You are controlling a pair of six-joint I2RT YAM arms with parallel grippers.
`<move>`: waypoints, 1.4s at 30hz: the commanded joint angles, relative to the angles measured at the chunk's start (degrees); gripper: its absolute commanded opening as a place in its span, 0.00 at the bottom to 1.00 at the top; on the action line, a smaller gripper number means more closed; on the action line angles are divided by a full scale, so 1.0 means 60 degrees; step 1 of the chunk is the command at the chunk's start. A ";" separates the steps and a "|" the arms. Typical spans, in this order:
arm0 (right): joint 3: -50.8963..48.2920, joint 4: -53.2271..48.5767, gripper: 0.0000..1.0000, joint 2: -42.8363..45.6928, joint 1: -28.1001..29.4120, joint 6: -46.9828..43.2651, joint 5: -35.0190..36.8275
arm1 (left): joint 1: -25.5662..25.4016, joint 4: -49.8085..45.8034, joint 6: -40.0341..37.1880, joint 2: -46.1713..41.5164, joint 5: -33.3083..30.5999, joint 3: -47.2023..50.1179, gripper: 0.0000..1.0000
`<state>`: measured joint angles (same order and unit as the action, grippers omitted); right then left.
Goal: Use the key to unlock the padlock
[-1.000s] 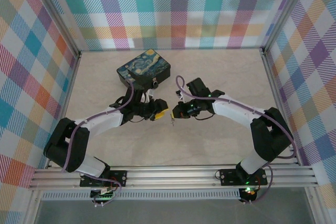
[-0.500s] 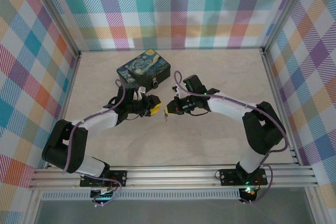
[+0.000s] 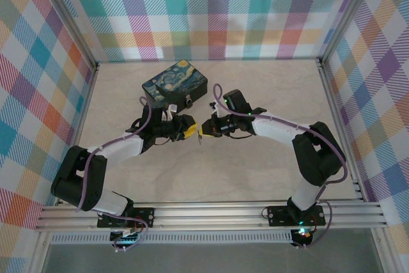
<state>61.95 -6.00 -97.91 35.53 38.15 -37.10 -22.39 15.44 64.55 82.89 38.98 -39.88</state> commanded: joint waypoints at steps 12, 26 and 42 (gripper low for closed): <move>-0.0172 0.1619 0.00 -0.0319 -0.0150 0.1169 -0.0655 | 0.0085 0.0239 0.0226 -0.0350 0.0150 0.0142 0.30; -0.0155 0.2313 0.00 -0.0483 -0.0166 0.1811 -0.0858 | 0.0089 0.0225 0.0257 -0.0349 0.0053 0.0144 0.17; -0.0336 0.2978 0.03 -0.0672 -0.0291 0.2564 -0.0828 | 0.0455 -0.0397 0.0170 -0.0571 -0.0613 0.0216 0.00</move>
<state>60.73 10.02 -101.67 34.44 53.15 -41.23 -21.04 14.81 66.52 81.65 36.14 -39.48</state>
